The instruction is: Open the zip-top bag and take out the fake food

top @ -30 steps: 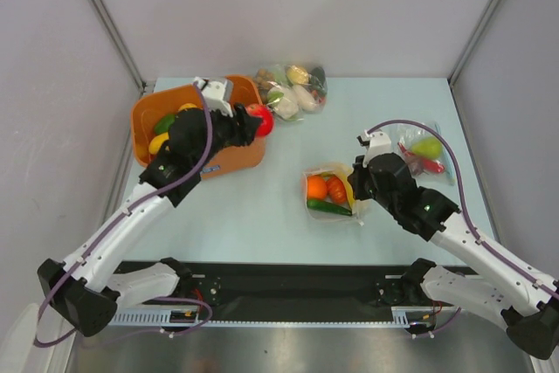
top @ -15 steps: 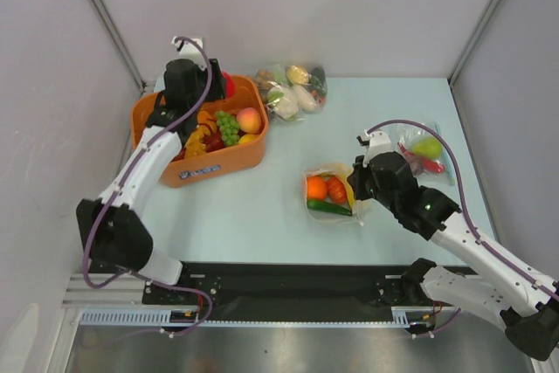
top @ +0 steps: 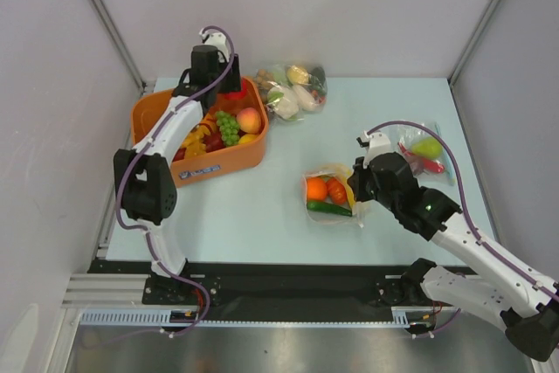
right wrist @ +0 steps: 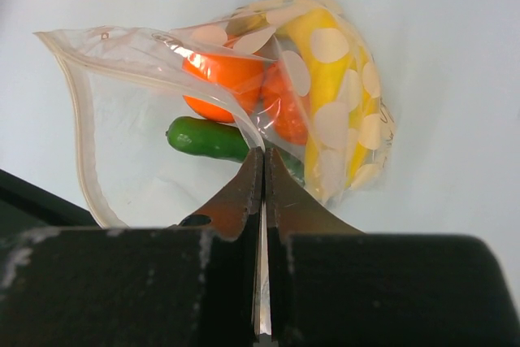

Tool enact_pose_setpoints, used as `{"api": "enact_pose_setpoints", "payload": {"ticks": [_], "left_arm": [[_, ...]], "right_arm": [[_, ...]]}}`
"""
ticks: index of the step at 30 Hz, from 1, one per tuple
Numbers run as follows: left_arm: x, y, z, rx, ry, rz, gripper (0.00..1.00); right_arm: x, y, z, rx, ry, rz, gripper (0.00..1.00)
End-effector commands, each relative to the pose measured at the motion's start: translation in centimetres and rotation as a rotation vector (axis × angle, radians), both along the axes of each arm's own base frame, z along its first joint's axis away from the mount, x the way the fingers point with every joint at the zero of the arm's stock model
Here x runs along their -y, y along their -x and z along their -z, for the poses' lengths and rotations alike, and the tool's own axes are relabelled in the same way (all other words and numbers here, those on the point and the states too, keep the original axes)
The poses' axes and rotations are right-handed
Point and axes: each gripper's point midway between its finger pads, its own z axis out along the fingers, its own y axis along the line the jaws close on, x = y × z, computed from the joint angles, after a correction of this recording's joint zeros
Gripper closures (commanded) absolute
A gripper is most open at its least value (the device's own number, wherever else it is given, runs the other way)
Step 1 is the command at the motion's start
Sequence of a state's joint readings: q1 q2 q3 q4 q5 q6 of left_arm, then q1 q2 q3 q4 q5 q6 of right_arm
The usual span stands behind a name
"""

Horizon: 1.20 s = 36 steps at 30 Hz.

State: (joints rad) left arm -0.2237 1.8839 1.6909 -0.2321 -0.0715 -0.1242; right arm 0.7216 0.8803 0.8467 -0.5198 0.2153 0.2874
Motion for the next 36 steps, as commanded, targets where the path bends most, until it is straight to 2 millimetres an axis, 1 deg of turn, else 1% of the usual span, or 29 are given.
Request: {"api": "enact_pose_setpoints", "payload": {"ticks": [1, 4, 8, 11, 12, 13, 15, 16, 18, 19, 21, 22, 23, 24, 25, 26, 27, 28, 29, 30, 31, 33, 34, 35, 36], "left_arm": [[-0.2, 0.0, -2.0, 0.044, -0.003, 0.011, 0.32], [-0.5, 0.3, -2.2, 0.041, -0.018, 0.01, 0.28], [-0.8, 1.0, -2.8, 0.049, -0.028, 0.005, 0.27], [-0.8, 2.2, -4.4, 0.083, -0.009, 0.011, 0.29], [-0.8, 2.9, -6.2, 0.127, 0.004, 0.009, 0.29], [-0.5, 3.6, -6.1, 0.128, 0.006, 0.017, 0.29], [0.0, 4.6, -7.4, 0.163, 0.011, 0.028, 0.3], [0.7, 5.9, -8.4, 0.186, 0.011, 0.048, 0.3], [1.6, 7.3, -9.8, 0.222, 0.011, 0.067, 0.3], [2.8, 8.8, -10.6, 0.245, 0.009, 0.102, 0.3], [4.0, 10.4, -11.7, 0.283, 0.004, 0.121, 0.31], [5.8, 11.6, -11.5, 0.283, -0.009, 0.166, 0.3], [6.3, 12.8, -12.5, 0.308, -0.008, 0.185, 0.31], [7.0, 13.5, -12.4, 0.306, -0.017, 0.199, 0.31], [8.7, 14.6, -12.6, 0.313, -0.024, 0.246, 0.31], [9.4, 15.5, -12.9, 0.322, -0.02, 0.276, 0.31], [10.2, 16.2, -12.8, 0.318, -0.018, 0.299, 0.31], [11.8, 17.3, -12.3, 0.307, -0.014, 0.35, 0.31], [12.4, 18.1, -12.3, 0.31, -0.007, 0.376, 0.31], [13.1, 18.8, -11.5, 0.296, -0.01, 0.4, 0.32], [14.4, 19.9, -11.3, 0.293, -0.004, 0.444, 0.32], [15.7, 21.3, -10.7, 0.295, -0.021, 0.518, 0.32], [17.2, 22.6, -10.5, 0.296, -0.029, 0.587, 0.32], [17.8, 23.4, -10.2, 0.291, -0.04, 0.622, 0.33], [18.9, 24.6, -10.0, 0.297, -0.063, 0.68, 0.33]], "right_arm": [[0.5, -0.1, -1.6, 0.032, -0.017, 0.014, 1.0], [0.6, 0.0, -1.4, 0.028, -0.01, 0.015, 1.0], [0.6, -0.1, -1.3, 0.029, -0.013, 0.018, 1.0], [0.6, -0.1, -1.4, 0.032, -0.012, 0.02, 1.0], [0.6, -0.1, -1.4, 0.032, -0.013, 0.02, 1.0], [0.7, -0.2, -1.6, 0.038, -0.014, 0.024, 1.0], [0.5, -0.3, -1.7, 0.039, -0.015, 0.019, 1.0], [0.5, -0.3, -1.8, 0.039, -0.018, 0.02, 1.0], [0.4, -0.4, -1.8, 0.04, -0.02, 0.019, 1.0], [0.3, -0.4, -1.9, 0.041, -0.022, 0.017, 1.0], [0.1, -0.4, -1.8, 0.036, -0.027, 0.011, 1.0], [0.0, -0.4, -1.9, 0.036, -0.033, 0.008, 1.0], [-0.1, -0.4, -1.8, 0.034, -0.035, 0.004, 1.0], [-0.2, -0.5, -1.8, 0.031, -0.038, 0.005, 1.0], [-0.3, -0.4, -1.7, 0.028, -0.039, 0.001, 1.0], [-0.4, -0.4, -1.7, 0.028, -0.041, -0.001, 1.0], [-0.5, -0.5, -1.6, 0.026, -0.045, 0.0, 1.0], [-0.5, -0.5, -1.5, 0.022, -0.045, -0.001, 1.0], [-0.6, -0.4, -1.5, 0.021, -0.049, -0.004, 1.0], [-0.7, -0.5, -1.5, 0.019, -0.052, -0.004, 1.0], [-0.7, -0.5, -1.4, 0.015, -0.051, -0.004, 1.0], [-0.8, -0.5, -1.5, 0.017, -0.055, -0.007, 1.0], [-0.8, -0.5, -1.4, 0.016, -0.055, -0.005, 1.0], [-0.8, -0.5, -1.4, 0.014, -0.054, -0.006, 1.0], [-0.8, -0.5, -1.4, 0.016, -0.055, -0.003, 1.0]]}}
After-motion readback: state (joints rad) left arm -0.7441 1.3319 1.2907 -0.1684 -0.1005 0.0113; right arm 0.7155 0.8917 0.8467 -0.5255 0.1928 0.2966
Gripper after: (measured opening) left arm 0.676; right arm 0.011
